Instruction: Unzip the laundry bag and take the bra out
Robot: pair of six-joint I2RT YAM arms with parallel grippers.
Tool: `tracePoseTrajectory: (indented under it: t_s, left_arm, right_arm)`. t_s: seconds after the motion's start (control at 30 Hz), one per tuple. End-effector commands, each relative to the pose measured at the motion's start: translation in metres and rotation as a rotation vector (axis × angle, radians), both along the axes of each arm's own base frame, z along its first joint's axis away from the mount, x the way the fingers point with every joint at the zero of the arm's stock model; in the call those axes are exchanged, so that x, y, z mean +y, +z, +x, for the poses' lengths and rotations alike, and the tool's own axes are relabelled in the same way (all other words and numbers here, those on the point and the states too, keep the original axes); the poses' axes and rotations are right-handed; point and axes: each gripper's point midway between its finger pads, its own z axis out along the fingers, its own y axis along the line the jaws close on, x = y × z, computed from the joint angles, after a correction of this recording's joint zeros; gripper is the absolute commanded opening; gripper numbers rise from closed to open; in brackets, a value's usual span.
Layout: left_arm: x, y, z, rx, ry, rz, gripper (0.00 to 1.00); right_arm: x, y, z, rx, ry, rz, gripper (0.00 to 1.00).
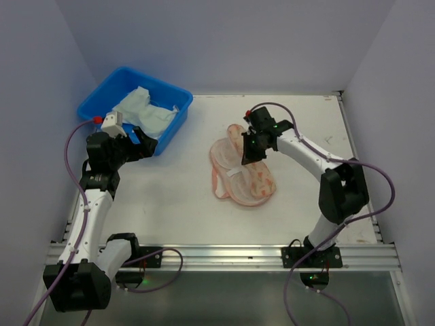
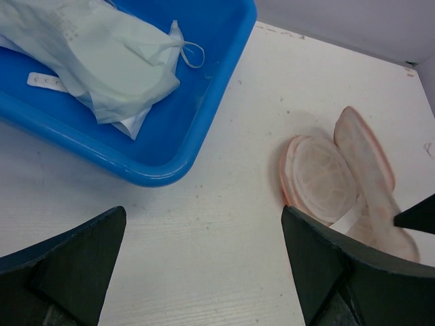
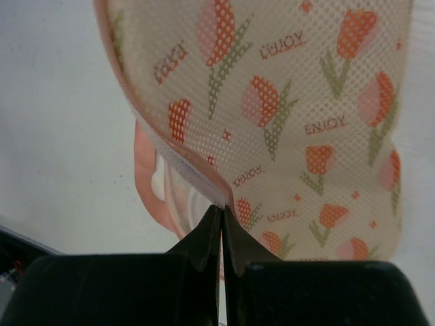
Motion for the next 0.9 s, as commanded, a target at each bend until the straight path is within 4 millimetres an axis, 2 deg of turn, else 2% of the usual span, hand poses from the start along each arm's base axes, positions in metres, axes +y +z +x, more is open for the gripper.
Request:
tracePoseTrajectory:
  t_s: [0.0,0.17,0.3,0.37,0.43,0.5,0.53,0.57,0.6,0.63,0.67,0.73,0.77,0.83,0.87]
  left_arm:
    - [0.0,0.004,0.0,-0.036,-0.006,0.024,1.0]
    - [0.0,0.005,0.0,-0.04,-0.009,0.023,1.0]
    - [-0.001,0.005,-0.001,-0.042,-0.011,0.021,1.0]
    - [-0.002,0.006,-0.001,-0.043,-0.013,0.017,1.0]
    - [-0.004,0.013,-0.002,-0.056,-0.019,0.008,1.0]
    - [-0.007,0.019,-0.006,-0.053,-0.025,-0.012,1.0]
    - [-0.009,0.031,-0.007,-0.077,-0.033,-0.02,1.0]
    - [-0.009,0.035,-0.009,-0.075,-0.029,-0.032,1.0]
    - [-0.009,0.035,-0.012,-0.062,-0.023,-0.04,1.0]
    - [-0.008,0.038,-0.014,-0.059,-0.014,-0.042,1.0]
    - [-0.007,0.047,-0.015,-0.065,-0.008,-0.043,1.0]
    - [-0.004,0.049,-0.022,-0.035,0.019,-0.037,1.0]
    - [-0.002,0.06,-0.024,-0.049,0.024,-0.028,1.0]
    - [0.004,0.066,-0.032,-0.037,0.058,-0.008,1.0]
    - [0.007,0.071,-0.035,-0.039,0.071,0.007,1.0]
  right_arm:
    - [0.039,-0.016,-0.007,0.053,0.07,0.113,0.0]
    - [0.077,-0.029,-0.017,0.097,0.142,0.202,0.0]
    - [0.091,-0.033,-0.027,0.112,0.176,0.232,0.01]
    - [0.097,-0.032,-0.032,0.123,0.194,0.262,0.09]
    - [0.101,-0.033,-0.039,0.145,0.215,0.284,0.13]
    - [0.101,-0.033,-0.043,0.153,0.232,0.285,0.23]
    - [0.1,-0.028,-0.044,0.143,0.246,0.286,0.27]
    - [0.099,-0.025,-0.045,0.134,0.254,0.286,0.4]
    - [0.097,-0.022,-0.047,0.133,0.26,0.281,0.5]
    - [0.094,-0.01,-0.048,0.097,0.278,0.28,0.6]
    - [0.092,-0.002,-0.048,0.074,0.281,0.274,0.75]
    - [0.081,0.013,-0.048,0.021,0.273,0.246,0.86]
    - [0.072,0.034,-0.044,-0.064,0.246,0.227,0.97]
    - [0.055,0.056,-0.038,-0.146,0.195,0.195,0.99]
    - [0.041,0.078,-0.034,-0.229,0.15,0.174,0.99]
